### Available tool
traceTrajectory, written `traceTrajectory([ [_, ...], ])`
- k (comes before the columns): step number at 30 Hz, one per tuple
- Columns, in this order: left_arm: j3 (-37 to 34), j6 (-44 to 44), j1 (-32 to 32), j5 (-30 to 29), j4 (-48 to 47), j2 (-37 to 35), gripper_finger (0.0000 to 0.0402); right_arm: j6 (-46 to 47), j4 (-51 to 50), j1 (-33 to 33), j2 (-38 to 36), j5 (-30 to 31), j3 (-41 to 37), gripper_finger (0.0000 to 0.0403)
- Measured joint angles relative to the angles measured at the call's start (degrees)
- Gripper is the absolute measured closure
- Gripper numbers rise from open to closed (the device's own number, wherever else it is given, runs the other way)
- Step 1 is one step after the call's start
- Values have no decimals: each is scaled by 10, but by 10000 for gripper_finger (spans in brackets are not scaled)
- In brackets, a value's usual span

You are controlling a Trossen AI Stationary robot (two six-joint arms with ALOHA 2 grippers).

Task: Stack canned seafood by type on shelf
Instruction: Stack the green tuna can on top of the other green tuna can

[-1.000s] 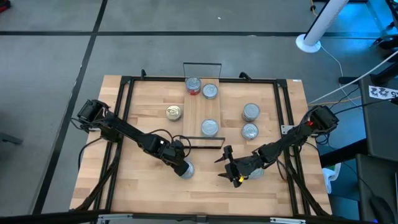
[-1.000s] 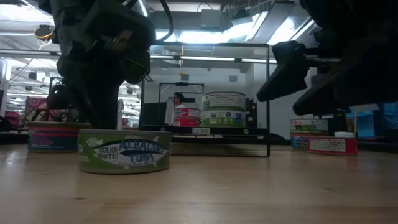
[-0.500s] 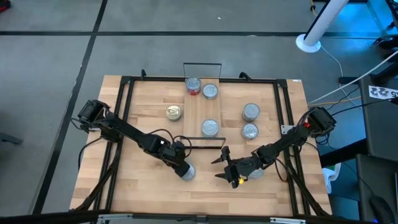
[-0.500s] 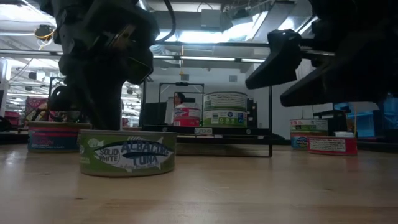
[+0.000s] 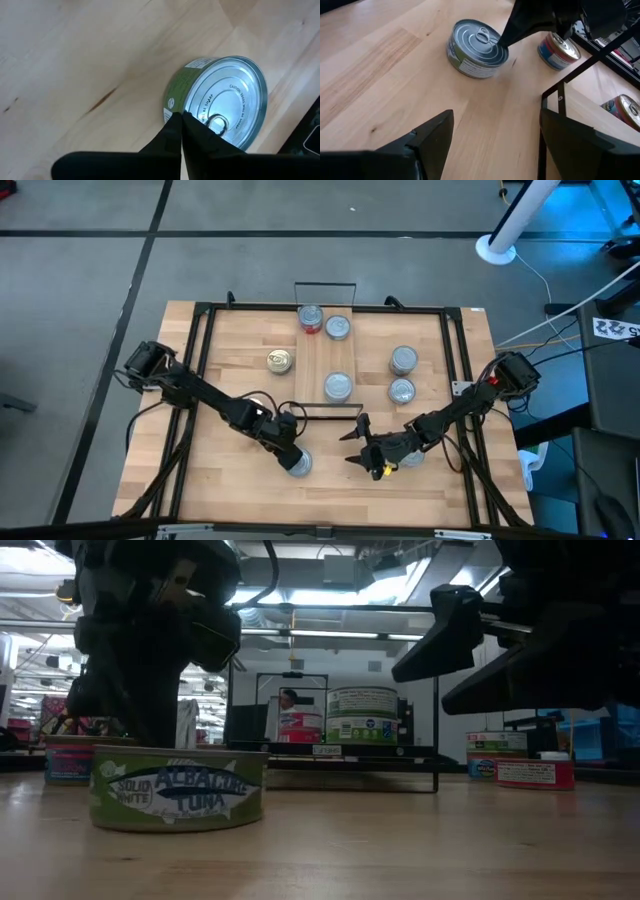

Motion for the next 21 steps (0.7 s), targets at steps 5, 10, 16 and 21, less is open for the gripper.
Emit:
traceTrajectory([
  [5,0,11,1,0,1,-19,401,0,-1,0,0,0,0,107],
  [10,0,13,1,-3,-1,-42,401,-1,-1,0,0,0,0,107],
  [16,0,10,2,-3,0,-70,401,-15,8,0,0,0,0,107],
  [21,0,-6,11,0,17,-95,401,-84,52,0,0,0,0,107],
])
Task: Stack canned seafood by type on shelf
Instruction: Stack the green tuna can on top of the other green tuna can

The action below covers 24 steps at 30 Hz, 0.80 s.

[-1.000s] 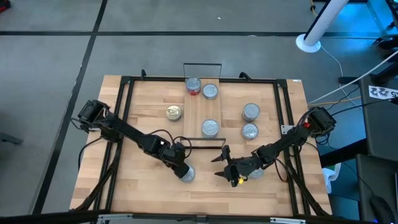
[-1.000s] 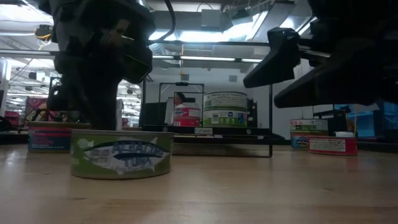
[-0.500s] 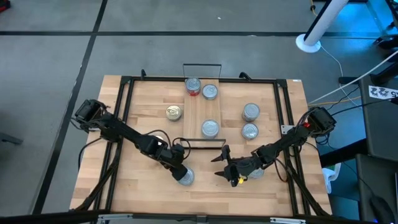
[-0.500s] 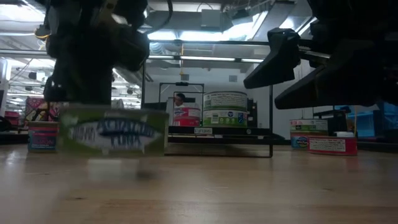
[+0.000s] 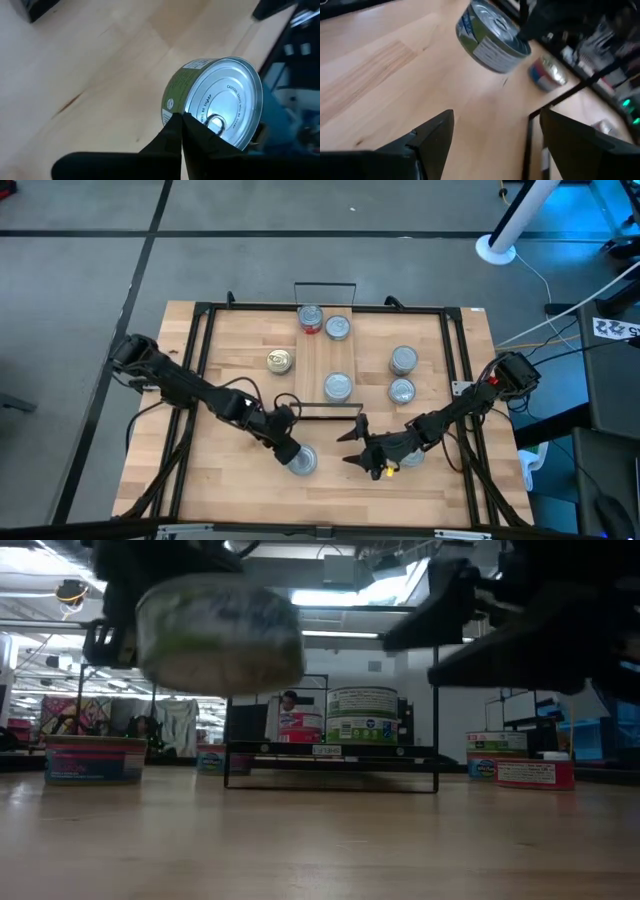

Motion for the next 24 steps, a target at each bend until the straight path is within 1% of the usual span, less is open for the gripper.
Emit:
traceTrajectory([
  [8,0,-16,18,3,36,-30,401,-159,84,0,0,0,0,107],
  [11,0,-16,26,19,63,-30,401,-217,108,0,0,0,4,107],
  [16,0,-29,37,32,74,-30,401,-273,102,0,0,0,35,107],
  [19,0,-32,43,52,79,-30,402,-300,84,0,0,-2,53,107],
  [24,0,-32,44,60,81,-30,401,-313,36,0,0,-18,80,107],
])
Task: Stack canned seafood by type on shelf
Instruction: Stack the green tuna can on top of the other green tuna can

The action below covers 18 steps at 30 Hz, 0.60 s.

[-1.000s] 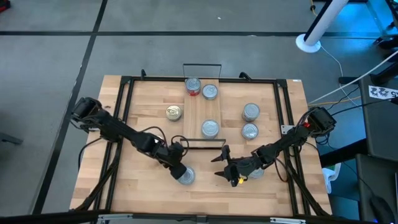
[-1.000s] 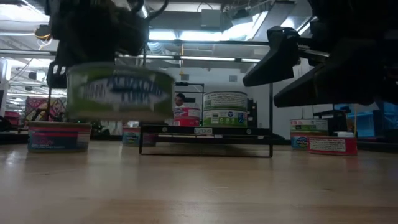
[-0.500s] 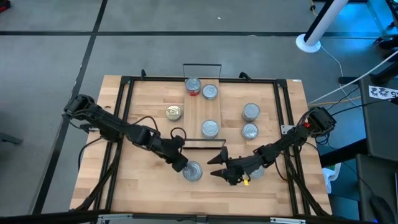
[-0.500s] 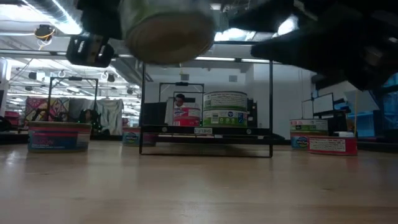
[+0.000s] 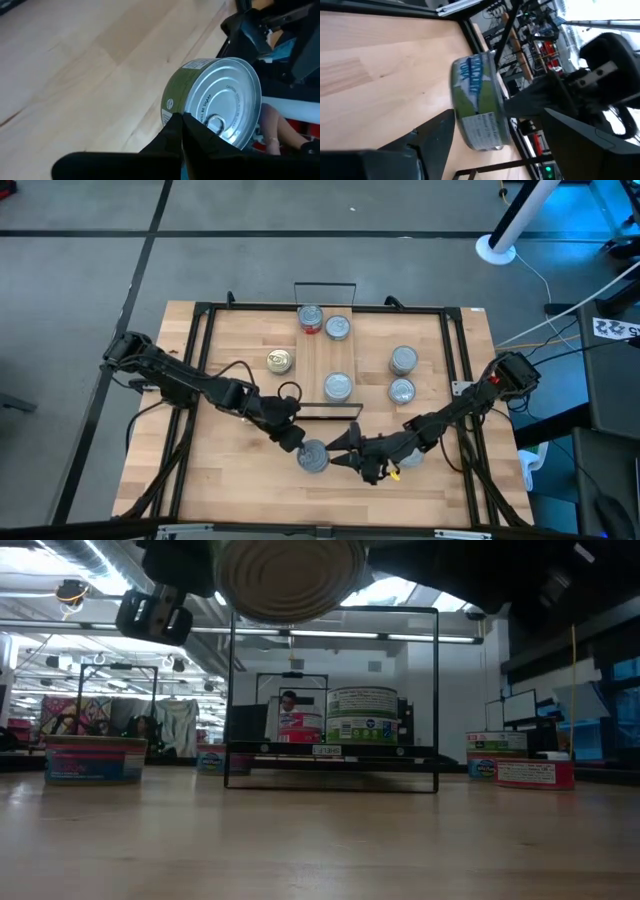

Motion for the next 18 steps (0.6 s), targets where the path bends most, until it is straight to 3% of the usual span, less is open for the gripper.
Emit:
traceTrajectory([
  [14,0,2,2,7,54,0,401,-4,-22,0,0,-12,6,107],
  [18,0,1,2,7,54,0,401,-4,-19,0,0,-12,6,127],
])
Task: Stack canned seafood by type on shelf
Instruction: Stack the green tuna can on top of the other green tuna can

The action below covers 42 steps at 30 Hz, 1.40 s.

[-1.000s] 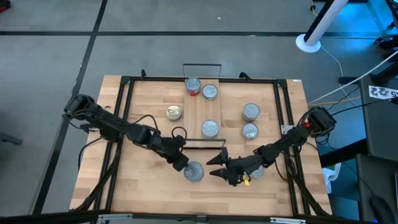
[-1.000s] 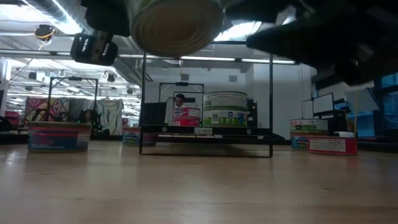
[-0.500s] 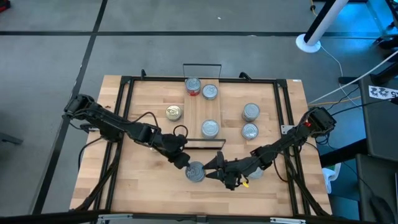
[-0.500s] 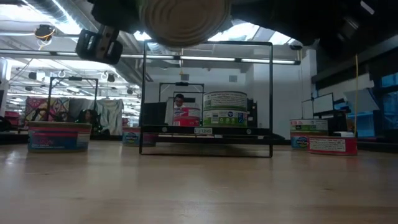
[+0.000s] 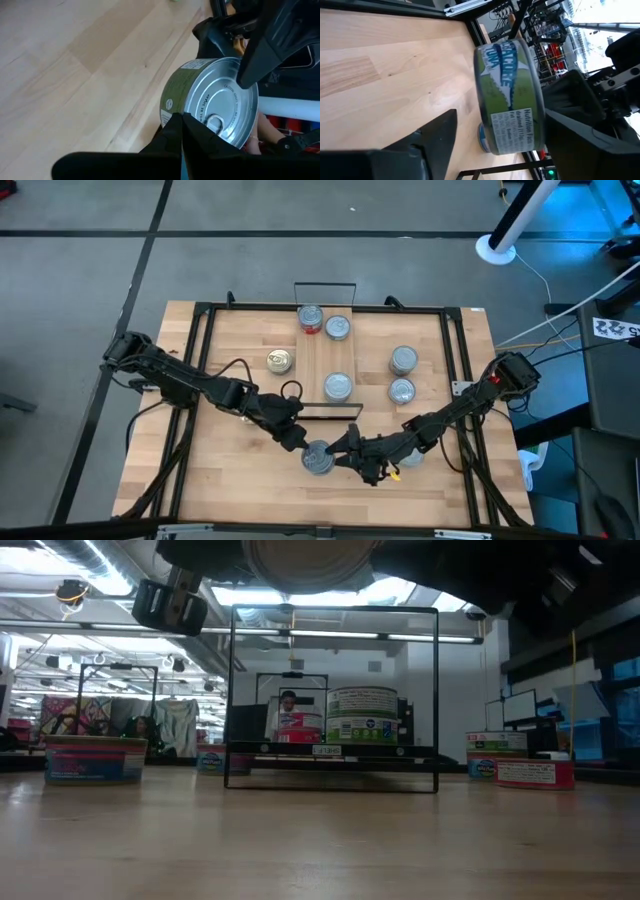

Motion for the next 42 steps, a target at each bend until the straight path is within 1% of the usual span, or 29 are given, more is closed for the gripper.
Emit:
traceTrajectory([
  [3,0,0,0,0,0,0,401,0,7,0,0,0,0,161],
  [9,0,0,1,0,0,0,401,-2,8,0,0,0,0,245],
  [11,0,0,1,0,0,0,401,-2,7,0,0,0,0,267],
  [12,0,0,1,0,0,0,401,-2,7,0,0,0,0,271],
  [17,0,3,1,0,0,0,392,-1,7,0,0,0,0,270],
  [19,0,22,1,0,1,0,383,2,10,0,0,0,0,263],
  [22,1,39,1,3,3,0,360,13,19,0,0,-1,0,255],
  [27,1,71,1,26,3,0,310,16,21,0,0,-1,0,268],
  [30,1,97,3,49,1,0,288,16,21,0,0,0,0,269],
  [32,1,102,5,65,-1,0,282,19,22,0,0,-1,0,268],
  [36,1,106,9,85,-4,-1,279,65,20,0,-3,-1,0,265],
  [42,1,118,20,93,-14,-25,279,76,15,1,-7,-1,0,267],
])
